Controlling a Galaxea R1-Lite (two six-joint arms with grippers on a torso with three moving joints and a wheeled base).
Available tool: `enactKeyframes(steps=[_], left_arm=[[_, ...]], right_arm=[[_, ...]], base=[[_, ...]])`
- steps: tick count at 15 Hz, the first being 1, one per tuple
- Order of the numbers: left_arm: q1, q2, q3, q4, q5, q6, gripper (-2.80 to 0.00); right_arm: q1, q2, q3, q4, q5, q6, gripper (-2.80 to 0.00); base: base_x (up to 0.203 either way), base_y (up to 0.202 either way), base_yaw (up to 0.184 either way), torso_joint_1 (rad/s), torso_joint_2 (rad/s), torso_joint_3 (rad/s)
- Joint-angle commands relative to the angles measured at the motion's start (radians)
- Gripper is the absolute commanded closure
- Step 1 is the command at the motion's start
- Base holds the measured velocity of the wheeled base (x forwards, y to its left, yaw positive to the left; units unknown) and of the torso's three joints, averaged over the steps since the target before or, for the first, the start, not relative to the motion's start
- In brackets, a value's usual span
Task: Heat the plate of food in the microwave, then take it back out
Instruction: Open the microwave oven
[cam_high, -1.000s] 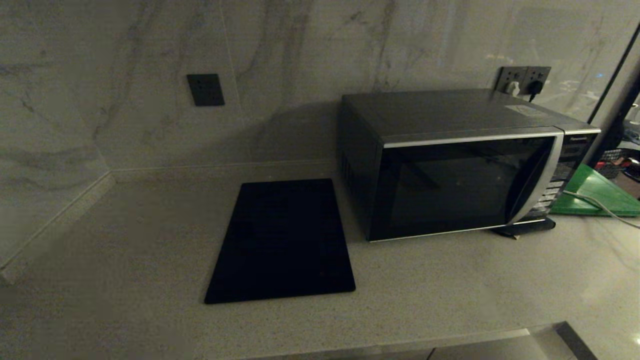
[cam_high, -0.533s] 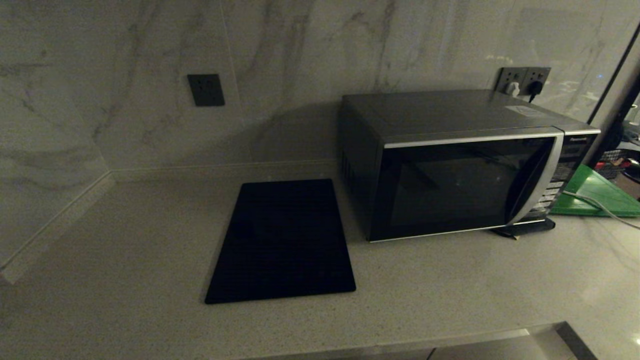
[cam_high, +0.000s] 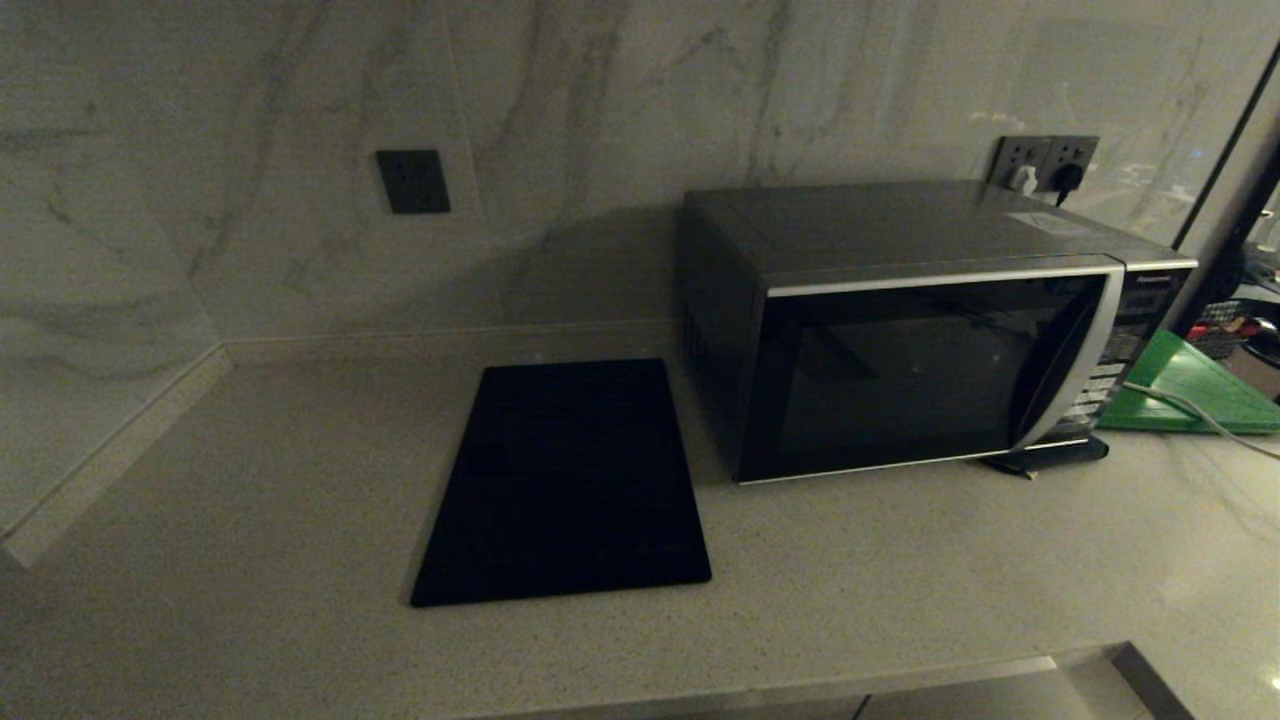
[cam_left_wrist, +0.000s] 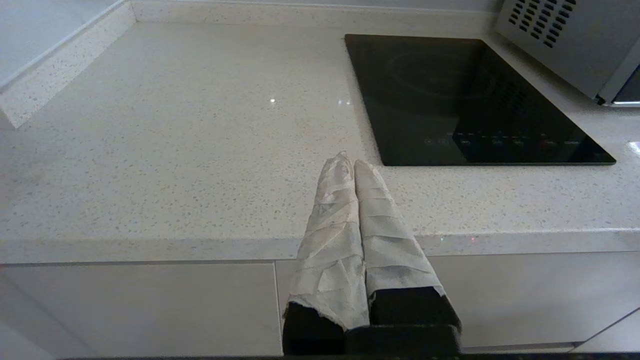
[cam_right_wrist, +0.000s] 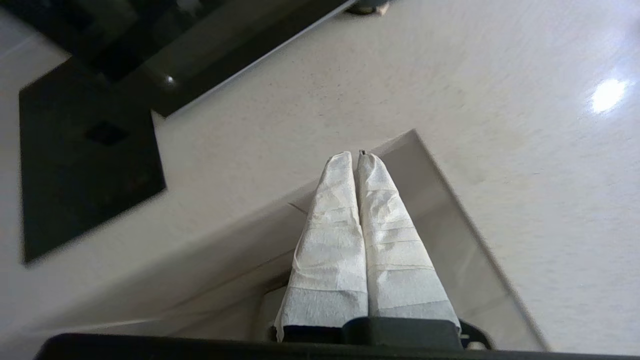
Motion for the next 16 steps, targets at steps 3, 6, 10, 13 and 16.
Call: enactKeyframes(steps=[3,6,10,13,16], left_arm=[[0.0,0.002,0.0,0.0,0.0,-0.001,0.0],[0.0,0.002,0.0,0.0,0.0,-0.002,0.0],[0.0,0.002,0.0,0.0,0.0,0.0,0.0],[0.0,0.002,0.0,0.0,0.0,0.0,0.0],[0.0,0.002,0.0,0.0,0.0,-0.002,0.0]], right_arm=[[0.099,-0.344,0.1,0.024,-0.06,-0.084,0.0],[0.126,-0.444,0.109,0.134,-0.092,-0.142,0.0],[0.129,-0.441,0.084,0.186,-0.12,-0.118,0.0],[0.129,-0.441,0.058,0.181,-0.174,-0.112,0.0],[0.167,-0.528,0.074,0.171,-0.2,-0.186,0.0]], base=[[0.0,0.0,0.0,0.0,0.0,0.0],[0.0,0.0,0.0,0.0,0.0,0.0],[0.0,0.0,0.0,0.0,0.0,0.0],[0.0,0.0,0.0,0.0,0.0,0.0],[0.0,0.0,0.0,0.0,0.0,0.0]])
